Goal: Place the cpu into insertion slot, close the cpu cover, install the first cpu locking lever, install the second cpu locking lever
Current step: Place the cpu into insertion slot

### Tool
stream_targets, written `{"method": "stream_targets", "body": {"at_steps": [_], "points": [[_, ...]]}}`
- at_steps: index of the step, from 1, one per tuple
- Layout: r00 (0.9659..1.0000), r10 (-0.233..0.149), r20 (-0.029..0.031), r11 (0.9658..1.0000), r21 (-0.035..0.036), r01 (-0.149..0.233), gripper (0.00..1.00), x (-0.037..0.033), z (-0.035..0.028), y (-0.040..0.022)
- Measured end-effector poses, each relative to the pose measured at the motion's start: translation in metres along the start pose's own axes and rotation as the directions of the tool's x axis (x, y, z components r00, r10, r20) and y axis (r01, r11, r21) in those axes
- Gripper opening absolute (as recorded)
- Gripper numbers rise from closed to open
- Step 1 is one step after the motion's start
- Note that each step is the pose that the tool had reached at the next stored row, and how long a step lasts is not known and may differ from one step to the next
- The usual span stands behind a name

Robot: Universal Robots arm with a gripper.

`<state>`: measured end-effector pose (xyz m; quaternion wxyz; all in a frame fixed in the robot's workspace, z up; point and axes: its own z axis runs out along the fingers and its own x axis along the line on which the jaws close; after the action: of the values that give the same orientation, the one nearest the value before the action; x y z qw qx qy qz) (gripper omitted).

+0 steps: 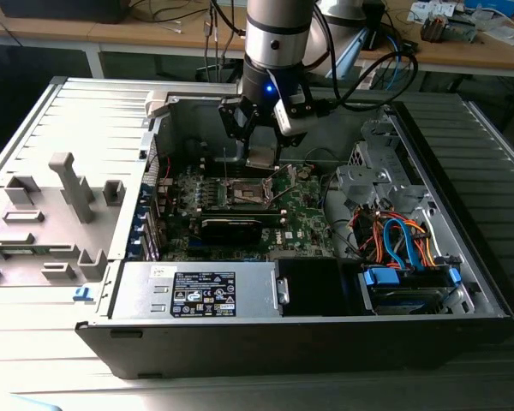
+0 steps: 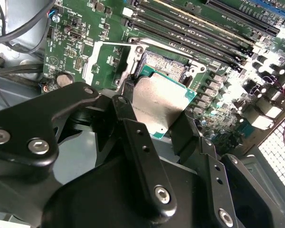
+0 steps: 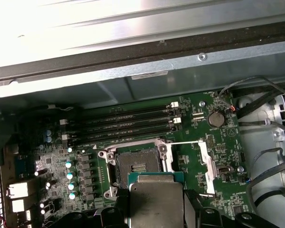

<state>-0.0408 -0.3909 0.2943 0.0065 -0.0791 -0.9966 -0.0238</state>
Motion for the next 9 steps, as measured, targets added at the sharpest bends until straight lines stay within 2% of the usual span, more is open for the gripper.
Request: {"method": "stream_targets", "body": {"at_steps": [9], "points": [[0.9998,0.021,0.0018,0.9998,0.0041,-0.021,0.55,0.0,0.0003,0.0]]}}
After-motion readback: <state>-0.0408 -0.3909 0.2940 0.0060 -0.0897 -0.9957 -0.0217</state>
